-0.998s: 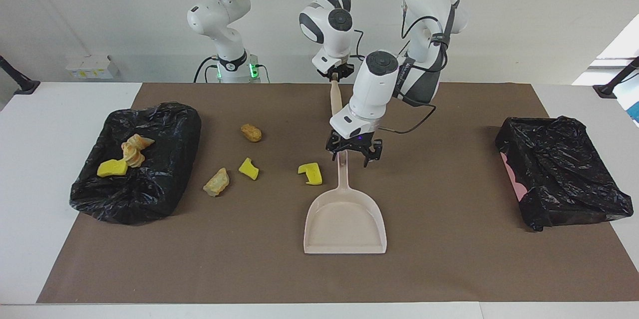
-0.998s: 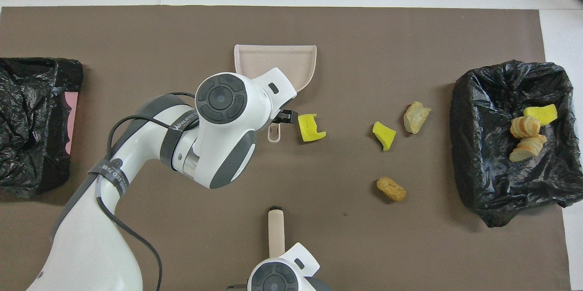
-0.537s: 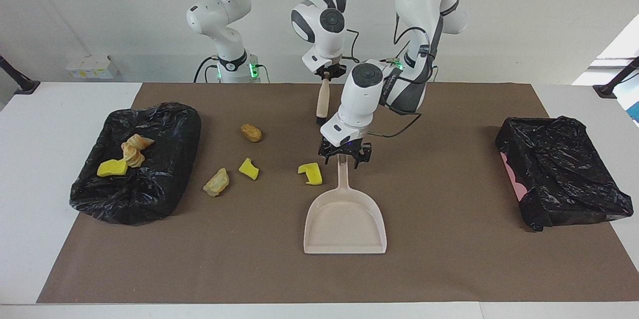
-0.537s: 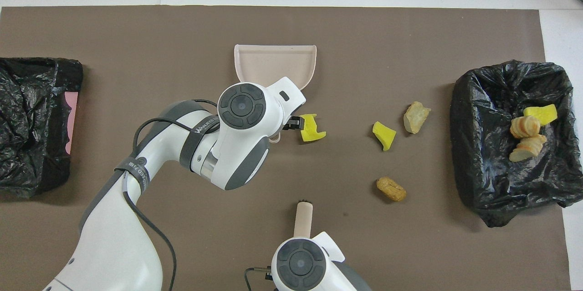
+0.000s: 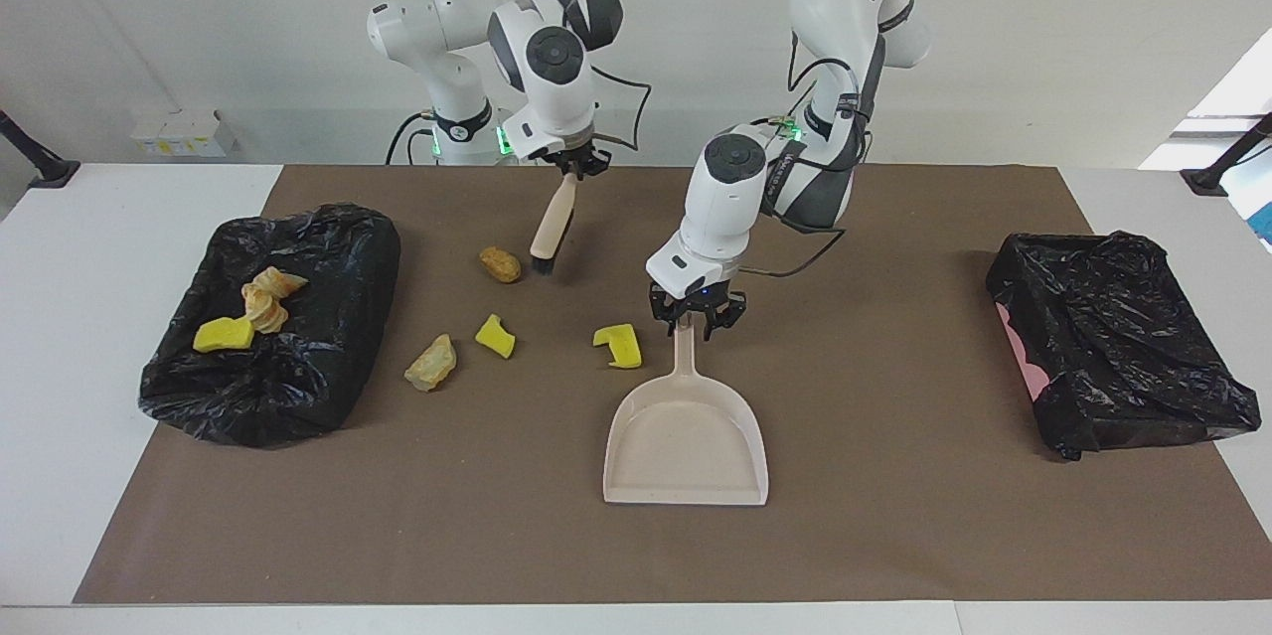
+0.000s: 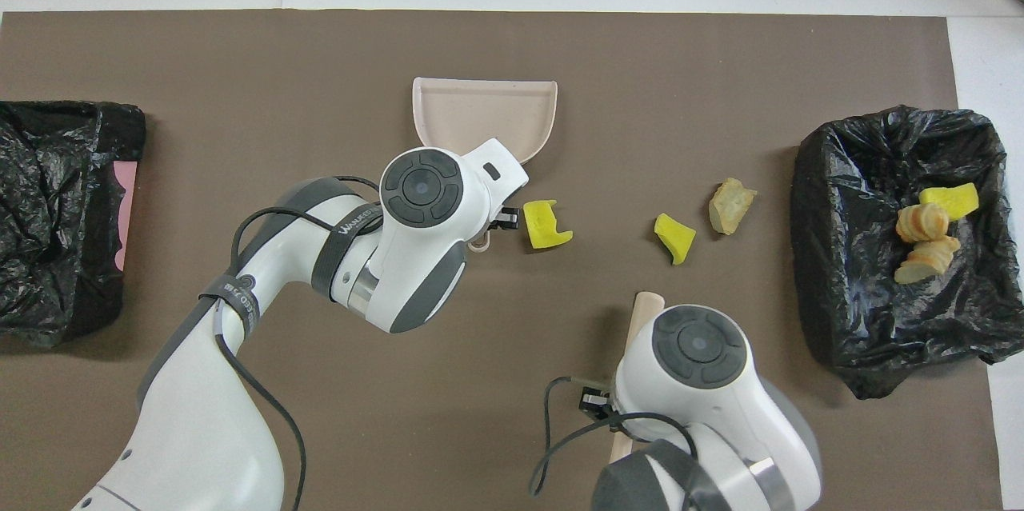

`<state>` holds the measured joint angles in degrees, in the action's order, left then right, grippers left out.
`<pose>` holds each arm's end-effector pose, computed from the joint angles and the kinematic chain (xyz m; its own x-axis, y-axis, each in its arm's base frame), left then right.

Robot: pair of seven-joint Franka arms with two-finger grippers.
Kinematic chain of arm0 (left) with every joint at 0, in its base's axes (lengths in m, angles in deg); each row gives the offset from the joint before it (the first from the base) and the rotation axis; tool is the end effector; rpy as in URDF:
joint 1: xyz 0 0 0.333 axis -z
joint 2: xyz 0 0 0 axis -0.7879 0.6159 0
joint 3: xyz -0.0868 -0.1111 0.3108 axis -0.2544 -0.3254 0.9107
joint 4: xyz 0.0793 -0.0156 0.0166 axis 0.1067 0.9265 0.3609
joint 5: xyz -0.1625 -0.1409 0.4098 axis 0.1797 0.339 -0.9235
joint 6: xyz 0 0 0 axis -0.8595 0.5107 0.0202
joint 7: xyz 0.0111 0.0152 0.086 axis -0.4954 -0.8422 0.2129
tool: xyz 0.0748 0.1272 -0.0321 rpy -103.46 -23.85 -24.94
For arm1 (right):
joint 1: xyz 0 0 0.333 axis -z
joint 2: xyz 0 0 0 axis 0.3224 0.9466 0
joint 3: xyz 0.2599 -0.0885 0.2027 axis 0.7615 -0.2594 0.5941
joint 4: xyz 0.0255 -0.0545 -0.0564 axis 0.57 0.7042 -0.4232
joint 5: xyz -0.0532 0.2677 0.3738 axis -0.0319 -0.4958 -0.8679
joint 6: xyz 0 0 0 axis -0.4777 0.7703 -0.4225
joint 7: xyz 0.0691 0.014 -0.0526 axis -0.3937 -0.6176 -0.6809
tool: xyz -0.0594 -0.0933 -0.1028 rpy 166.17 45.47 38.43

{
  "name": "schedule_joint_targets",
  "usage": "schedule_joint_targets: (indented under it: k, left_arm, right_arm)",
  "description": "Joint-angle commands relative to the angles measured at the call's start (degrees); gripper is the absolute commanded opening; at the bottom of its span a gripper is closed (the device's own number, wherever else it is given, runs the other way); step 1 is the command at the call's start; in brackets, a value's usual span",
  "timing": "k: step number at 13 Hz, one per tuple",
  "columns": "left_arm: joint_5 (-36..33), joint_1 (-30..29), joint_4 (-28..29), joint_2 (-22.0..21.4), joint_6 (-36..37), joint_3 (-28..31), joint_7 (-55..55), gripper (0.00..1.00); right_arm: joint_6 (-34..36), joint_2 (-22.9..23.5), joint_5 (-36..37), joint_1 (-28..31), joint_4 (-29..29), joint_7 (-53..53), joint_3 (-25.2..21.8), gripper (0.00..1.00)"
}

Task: Sweep and dump trash in bin
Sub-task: 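Lower the dustpan with the left gripper while the right gripper sweeps scraps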

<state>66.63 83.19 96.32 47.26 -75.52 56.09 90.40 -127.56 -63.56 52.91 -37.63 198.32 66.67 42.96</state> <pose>0.6007 -0.4315 0.2941 0.9811 -0.1651 0.1012 -0.1732 -0.9818 0.0775 0.4077 0.2608 0.3353 0.8839 -0.3363 -0.3249 -0.3012 -0.9410 0.1544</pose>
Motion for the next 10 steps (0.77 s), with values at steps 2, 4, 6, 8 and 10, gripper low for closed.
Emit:
schedule_joint_targets:
  k: [2,4,6,8,10]
  left_arm:
    - [-5.9,0.0,0.4,-0.8,-1.1,0.4,0.9,0.36]
    - [-8.1,-0.1,0.3,-0.7,-1.2,0.4,0.5,0.28]
    - [-9.4,-0.5,0.0,-0.9,-1.4,0.5,0.2,0.17]
    - [-10.1,-2.0,-0.1,-1.9,-1.0,0.4,-5.4,0.06]
    - [-10.0,-3.8,0.1,-4.0,0.7,0.4,-12.5,0.01]
  right_arm:
    - [4.4,-0.6,4.3,6.8,0.6,-0.6,0.7,0.00]
    - [8.3,-1.0,6.5,8.8,1.0,-0.2,0.7,0.00]
    - [7.8,-4.2,6.6,12.2,5.8,-2.4,0.8,0.00]
    - [4.9,-6.7,6.5,12.8,10.0,-4.1,1.0,0.00]
    - [-2.6,-4.3,5.6,11.7,11.3,-4.2,1.1,0.00]
